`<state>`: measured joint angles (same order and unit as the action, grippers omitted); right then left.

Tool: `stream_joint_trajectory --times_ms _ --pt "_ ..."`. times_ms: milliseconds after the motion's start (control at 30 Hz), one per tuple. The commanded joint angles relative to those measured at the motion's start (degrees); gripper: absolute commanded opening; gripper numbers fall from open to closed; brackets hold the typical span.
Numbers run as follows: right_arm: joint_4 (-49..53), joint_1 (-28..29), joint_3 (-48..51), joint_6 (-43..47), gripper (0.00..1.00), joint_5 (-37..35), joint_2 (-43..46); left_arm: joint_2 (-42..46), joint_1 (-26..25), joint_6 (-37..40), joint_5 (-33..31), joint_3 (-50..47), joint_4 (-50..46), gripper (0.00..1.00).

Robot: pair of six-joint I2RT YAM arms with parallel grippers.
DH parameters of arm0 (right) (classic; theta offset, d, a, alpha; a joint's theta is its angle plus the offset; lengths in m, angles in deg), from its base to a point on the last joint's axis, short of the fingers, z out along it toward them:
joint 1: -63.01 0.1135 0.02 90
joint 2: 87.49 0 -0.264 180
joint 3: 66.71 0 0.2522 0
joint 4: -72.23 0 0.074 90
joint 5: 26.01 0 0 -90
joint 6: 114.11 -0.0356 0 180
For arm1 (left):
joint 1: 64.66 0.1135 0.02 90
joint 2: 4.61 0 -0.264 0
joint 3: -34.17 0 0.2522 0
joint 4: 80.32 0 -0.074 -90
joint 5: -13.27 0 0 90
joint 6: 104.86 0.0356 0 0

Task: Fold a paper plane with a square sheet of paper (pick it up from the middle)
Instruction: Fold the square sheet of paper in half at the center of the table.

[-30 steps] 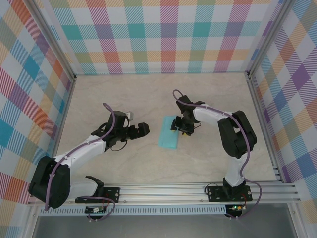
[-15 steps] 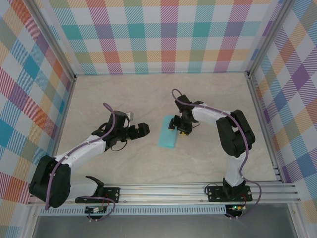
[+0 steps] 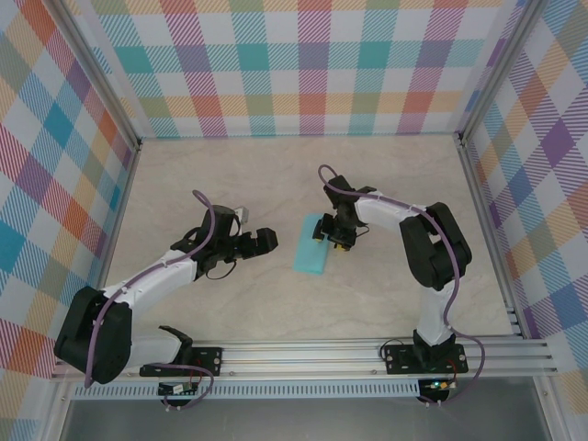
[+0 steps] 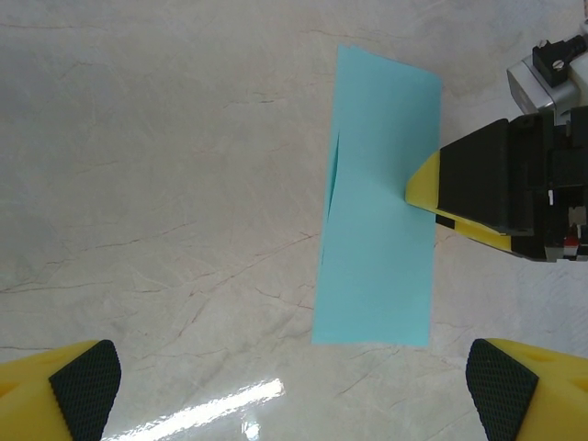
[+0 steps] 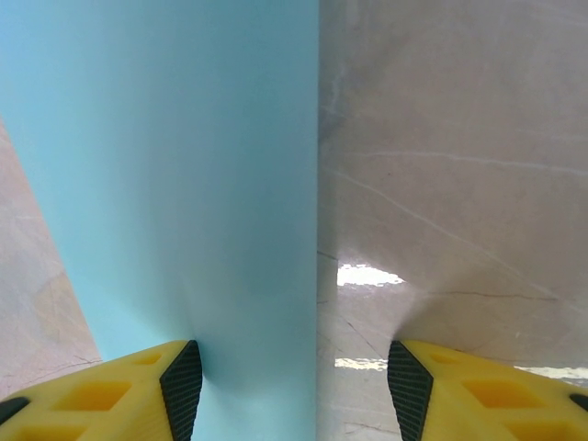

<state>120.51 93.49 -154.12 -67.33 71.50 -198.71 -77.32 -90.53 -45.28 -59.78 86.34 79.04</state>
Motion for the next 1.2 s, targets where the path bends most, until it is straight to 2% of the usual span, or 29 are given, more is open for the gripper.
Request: stream_joint_trajectory --times_ms 0,800,967,1067,1167 --pt "1.24 0.2 -1.02 0.41 0.59 -0.82 -2.24 -0.85 -0.63 0.88 0.71 0.81 2.0 0.99" --pt "6.21 0.72 -2.54 0.99 0.59 -4.3 -5.97 -1.7 -0.67 1.05 0.65 1.11 2.3 0.94" --pt "6.74 0.81 -2.73 1.12 0.59 -4.56 -6.69 -2.45 -0.67 0.96 0.97 1.74 1.87 0.87" --pt "6.87 0.97 -2.97 1.25 0.58 -4.61 -6.91 -2.88 -0.68 0.92 1.16 2.23 1.47 0.8" --pt "7.0 1.0 -3.0 1.68 0.59 -4.54 -7.08 -3.56 -0.67 0.71 1.16 2.79 1.27 0.69"
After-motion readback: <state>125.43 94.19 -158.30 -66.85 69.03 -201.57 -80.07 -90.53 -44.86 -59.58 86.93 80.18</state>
